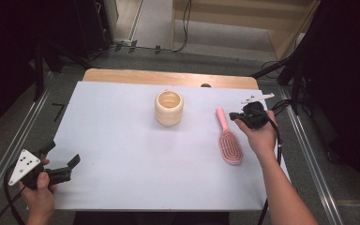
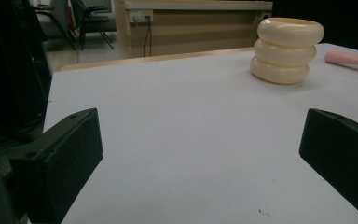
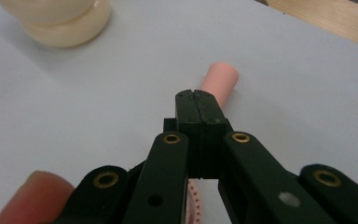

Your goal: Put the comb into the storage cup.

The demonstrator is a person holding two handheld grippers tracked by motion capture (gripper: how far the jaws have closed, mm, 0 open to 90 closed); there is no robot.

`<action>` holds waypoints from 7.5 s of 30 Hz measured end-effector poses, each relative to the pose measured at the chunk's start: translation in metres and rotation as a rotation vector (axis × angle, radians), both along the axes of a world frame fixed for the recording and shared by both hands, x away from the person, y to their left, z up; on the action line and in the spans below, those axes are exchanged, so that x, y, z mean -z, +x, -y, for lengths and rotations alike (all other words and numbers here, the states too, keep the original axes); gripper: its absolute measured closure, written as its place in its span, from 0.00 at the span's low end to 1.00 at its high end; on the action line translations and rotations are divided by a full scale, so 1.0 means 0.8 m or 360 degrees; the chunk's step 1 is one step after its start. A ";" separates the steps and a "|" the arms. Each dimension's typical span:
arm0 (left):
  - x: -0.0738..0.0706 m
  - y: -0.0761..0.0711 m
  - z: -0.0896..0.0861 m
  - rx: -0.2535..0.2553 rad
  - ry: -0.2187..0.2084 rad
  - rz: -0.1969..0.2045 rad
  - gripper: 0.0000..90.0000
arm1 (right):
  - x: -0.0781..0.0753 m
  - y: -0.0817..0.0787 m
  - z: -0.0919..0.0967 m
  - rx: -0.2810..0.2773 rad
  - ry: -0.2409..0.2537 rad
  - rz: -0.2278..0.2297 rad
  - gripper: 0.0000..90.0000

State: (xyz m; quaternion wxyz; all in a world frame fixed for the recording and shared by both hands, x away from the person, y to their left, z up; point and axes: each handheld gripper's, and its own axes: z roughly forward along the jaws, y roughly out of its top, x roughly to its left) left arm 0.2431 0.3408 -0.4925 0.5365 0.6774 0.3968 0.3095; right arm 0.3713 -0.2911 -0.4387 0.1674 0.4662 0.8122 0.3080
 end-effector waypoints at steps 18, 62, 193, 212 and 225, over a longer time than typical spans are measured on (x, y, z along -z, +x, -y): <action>0.000 0.001 0.002 0.0006 0.0023 -0.0003 0.00 | 0.019 0.065 -0.011 0.0071 -0.0118 -0.0202 0.98; 0.000 0.001 0.003 0.0016 0.0033 0.0004 0.00 | 0.065 0.092 -0.045 -0.0070 -0.0094 -0.0358 0.98; 0.001 0.001 0.006 0.0027 0.0075 -0.0001 0.00 | 0.042 -0.155 -0.001 -0.0106 0.0498 0.0570 0.00; -0.002 0.004 0.005 0.0035 0.0071 -0.0019 0.00 | 0.067 -0.190 0.042 0.0045 0.0554 0.0617 0.00; -0.011 0.006 0.022 0.0113 0.0175 -0.0042 0.00 | 0.085 -0.211 0.068 0.0135 0.0575 0.0651 0.00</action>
